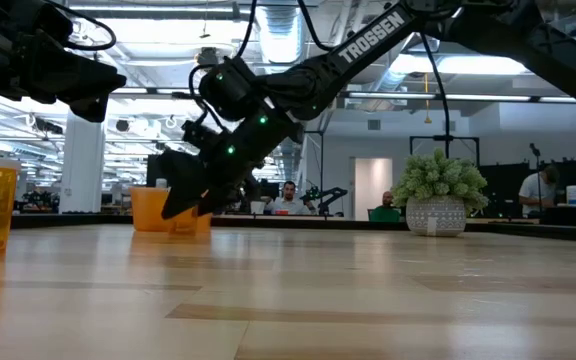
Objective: Pick and place pill bottles into a basket
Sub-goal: Put the orange pill bottle into the orange container
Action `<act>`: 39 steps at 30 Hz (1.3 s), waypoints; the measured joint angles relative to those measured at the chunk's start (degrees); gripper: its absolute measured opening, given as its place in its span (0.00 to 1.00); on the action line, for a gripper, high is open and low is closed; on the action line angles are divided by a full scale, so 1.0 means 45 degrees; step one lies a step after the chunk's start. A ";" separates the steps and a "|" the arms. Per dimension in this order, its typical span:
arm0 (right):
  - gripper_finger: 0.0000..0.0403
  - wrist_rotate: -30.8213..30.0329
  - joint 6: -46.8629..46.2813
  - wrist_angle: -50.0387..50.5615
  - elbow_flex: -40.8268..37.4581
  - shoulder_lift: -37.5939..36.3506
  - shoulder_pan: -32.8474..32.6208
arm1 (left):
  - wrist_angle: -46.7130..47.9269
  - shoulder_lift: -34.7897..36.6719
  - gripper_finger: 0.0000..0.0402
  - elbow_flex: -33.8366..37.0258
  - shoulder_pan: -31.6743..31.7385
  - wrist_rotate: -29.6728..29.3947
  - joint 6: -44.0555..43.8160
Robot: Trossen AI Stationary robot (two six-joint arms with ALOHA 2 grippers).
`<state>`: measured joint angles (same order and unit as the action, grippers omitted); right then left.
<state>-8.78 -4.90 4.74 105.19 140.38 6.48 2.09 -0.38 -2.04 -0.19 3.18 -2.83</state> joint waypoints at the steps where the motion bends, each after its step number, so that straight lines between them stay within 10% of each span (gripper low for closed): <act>1: 0.79 -0.0047 0.0056 -0.0021 0.0000 -0.0063 0.0009 | 0.0000 0.0001 0.18 0.0000 -0.0003 0.0000 0.0000; 21: 0.45 -0.0178 0.0674 0.0179 0.0586 -0.0200 -0.0336 | 0.0000 0.0000 0.18 0.0000 -0.0002 0.0000 0.0005; 39: 0.45 -0.2301 0.3312 0.2305 0.3852 -0.0220 0.0145 | 0.0002 0.0002 0.18 0.0000 0.0000 0.0000 0.0005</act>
<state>-19.14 10.00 15.11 122.52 139.39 7.13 2.09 -0.38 -2.04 -0.19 3.18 -2.81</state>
